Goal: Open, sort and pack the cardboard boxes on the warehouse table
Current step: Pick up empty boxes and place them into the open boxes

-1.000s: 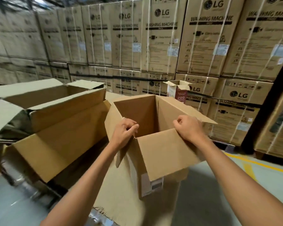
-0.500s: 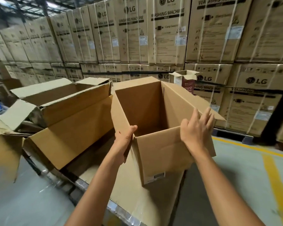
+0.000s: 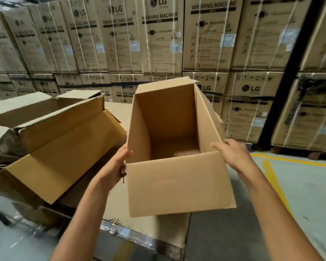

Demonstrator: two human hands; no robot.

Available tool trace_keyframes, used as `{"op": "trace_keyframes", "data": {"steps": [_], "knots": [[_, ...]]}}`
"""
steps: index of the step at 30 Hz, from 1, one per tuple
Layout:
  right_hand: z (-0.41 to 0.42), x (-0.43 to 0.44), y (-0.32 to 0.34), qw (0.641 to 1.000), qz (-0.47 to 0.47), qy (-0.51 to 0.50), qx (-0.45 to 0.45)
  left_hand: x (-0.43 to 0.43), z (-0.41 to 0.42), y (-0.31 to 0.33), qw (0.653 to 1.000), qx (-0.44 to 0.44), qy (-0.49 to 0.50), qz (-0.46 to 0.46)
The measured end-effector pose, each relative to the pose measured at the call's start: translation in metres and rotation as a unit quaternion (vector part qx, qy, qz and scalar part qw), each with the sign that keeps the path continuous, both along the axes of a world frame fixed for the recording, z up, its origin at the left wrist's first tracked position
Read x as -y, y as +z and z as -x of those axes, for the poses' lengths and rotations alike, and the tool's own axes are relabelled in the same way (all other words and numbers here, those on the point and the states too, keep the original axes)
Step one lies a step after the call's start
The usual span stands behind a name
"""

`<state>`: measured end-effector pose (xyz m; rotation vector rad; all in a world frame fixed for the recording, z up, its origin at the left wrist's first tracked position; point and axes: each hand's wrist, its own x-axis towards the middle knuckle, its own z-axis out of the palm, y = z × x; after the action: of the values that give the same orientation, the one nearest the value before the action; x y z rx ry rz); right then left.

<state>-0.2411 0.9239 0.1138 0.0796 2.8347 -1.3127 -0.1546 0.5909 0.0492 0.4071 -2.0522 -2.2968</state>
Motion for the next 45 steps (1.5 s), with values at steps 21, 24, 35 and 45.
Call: {"op": "trace_keyframes", "data": {"steps": [21, 24, 35, 45], "knots": [[-0.243, 0.103, -0.051, 0.939, 0.319, -0.112, -0.056, 0.043, -0.128, -0.017, 0.992, 0.044, 0.024, -0.116], [-0.272, 0.106, -0.055, 0.927, 0.344, -0.13, -0.072, 0.042, -0.156, -0.019, 0.989, 0.047, 0.033, -0.138], [-0.385, 0.109, -0.03, 0.876, 0.439, -0.129, -0.151, 0.056, -0.262, 0.044, 0.99, -0.095, 0.103, 0.005], [-0.475, 0.145, -0.006, 0.834, 0.503, -0.116, -0.197, 0.095, -0.371, 0.098, 0.983, -0.144, 0.074, 0.091]]}}
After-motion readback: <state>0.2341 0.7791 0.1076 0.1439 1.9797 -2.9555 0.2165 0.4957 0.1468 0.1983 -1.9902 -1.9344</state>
